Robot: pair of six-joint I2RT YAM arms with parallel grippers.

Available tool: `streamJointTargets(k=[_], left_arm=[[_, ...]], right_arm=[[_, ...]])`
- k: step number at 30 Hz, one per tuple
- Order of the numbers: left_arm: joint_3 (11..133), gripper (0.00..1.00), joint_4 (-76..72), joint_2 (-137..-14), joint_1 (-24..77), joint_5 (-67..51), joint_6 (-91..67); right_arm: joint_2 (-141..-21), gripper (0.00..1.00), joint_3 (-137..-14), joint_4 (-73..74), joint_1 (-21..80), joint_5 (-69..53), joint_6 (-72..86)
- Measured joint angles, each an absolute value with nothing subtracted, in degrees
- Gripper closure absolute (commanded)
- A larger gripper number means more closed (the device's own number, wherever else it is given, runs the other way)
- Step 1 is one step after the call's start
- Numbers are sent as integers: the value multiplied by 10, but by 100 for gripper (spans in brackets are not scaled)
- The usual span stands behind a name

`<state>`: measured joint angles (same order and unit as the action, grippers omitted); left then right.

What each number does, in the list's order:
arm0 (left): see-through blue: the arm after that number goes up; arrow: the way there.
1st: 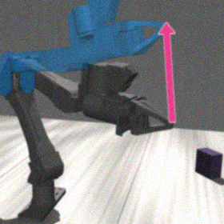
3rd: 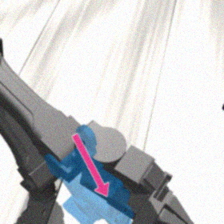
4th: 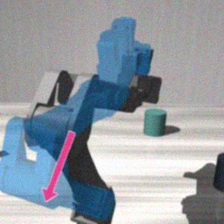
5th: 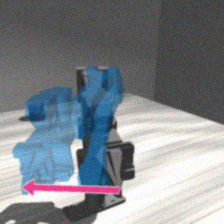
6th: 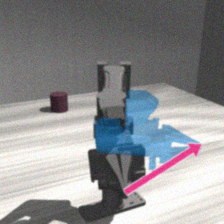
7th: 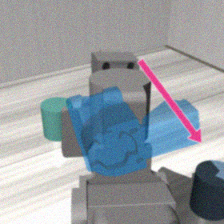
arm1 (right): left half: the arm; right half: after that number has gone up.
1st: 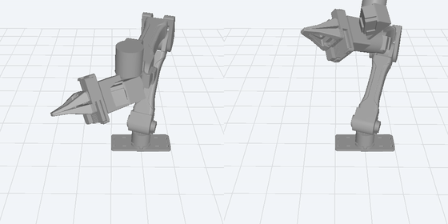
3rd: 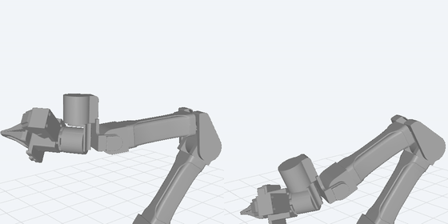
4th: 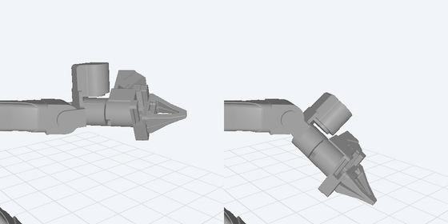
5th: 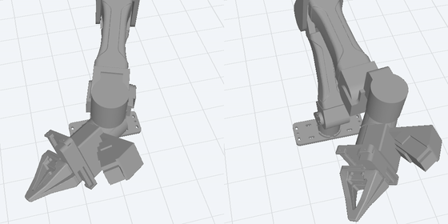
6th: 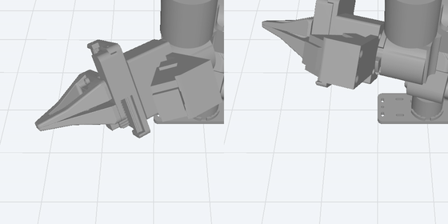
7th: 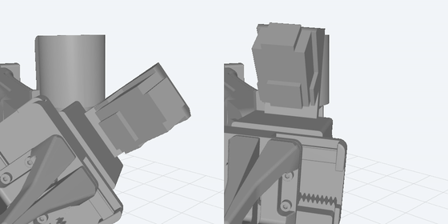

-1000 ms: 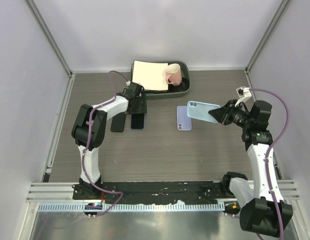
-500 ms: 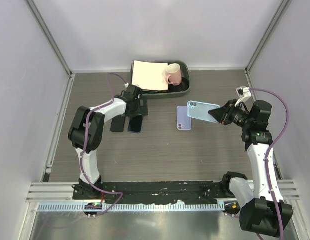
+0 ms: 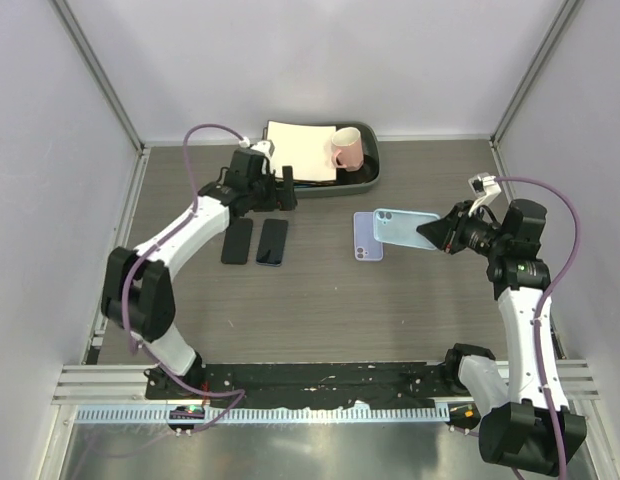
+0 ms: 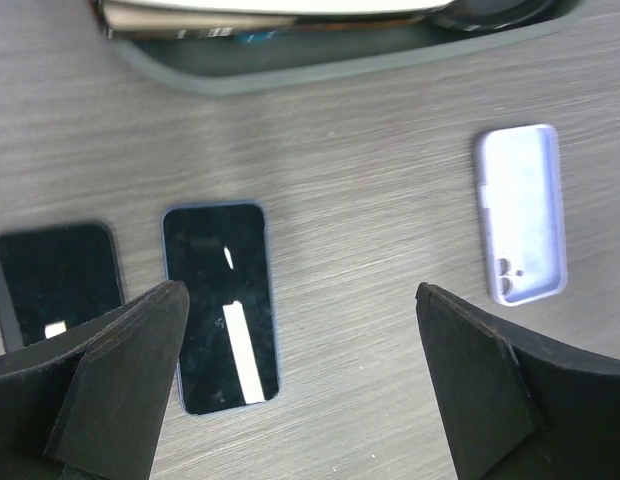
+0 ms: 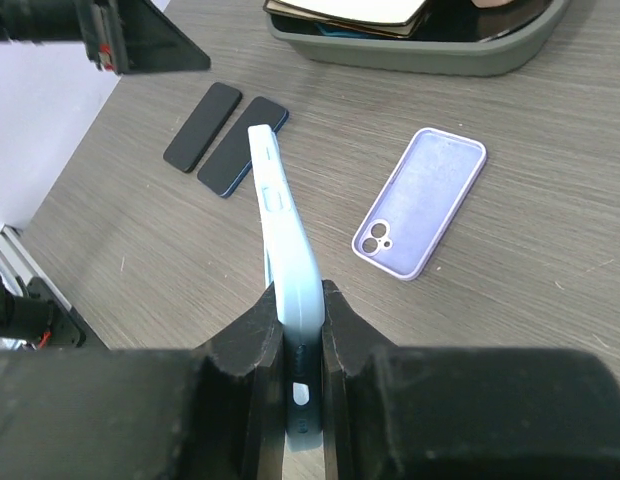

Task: Take the phone out of the phone case
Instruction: Place the phone at the center of the board, then place the phone case at the center of the board.

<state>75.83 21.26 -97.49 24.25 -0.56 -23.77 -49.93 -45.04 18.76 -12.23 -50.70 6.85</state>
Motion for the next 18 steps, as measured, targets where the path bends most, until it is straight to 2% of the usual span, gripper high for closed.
streamJointTargets(k=[4,8,12,18], left_arm=[[758,0,205,-914,243,-43,-204],[758,0,191,-888,243,-140,-139],[761,0,178,-878,251,-282,-46],[839,0,240,-890,317,-400,77]], right_arm=[[-490,99,-488,253,-122,-528,11],[-499,99,-550,346,-122,-562,-82],[-538,99,-632,490,-121,-605,-219],[-606,99,-684,689,-99,-629,-459]])
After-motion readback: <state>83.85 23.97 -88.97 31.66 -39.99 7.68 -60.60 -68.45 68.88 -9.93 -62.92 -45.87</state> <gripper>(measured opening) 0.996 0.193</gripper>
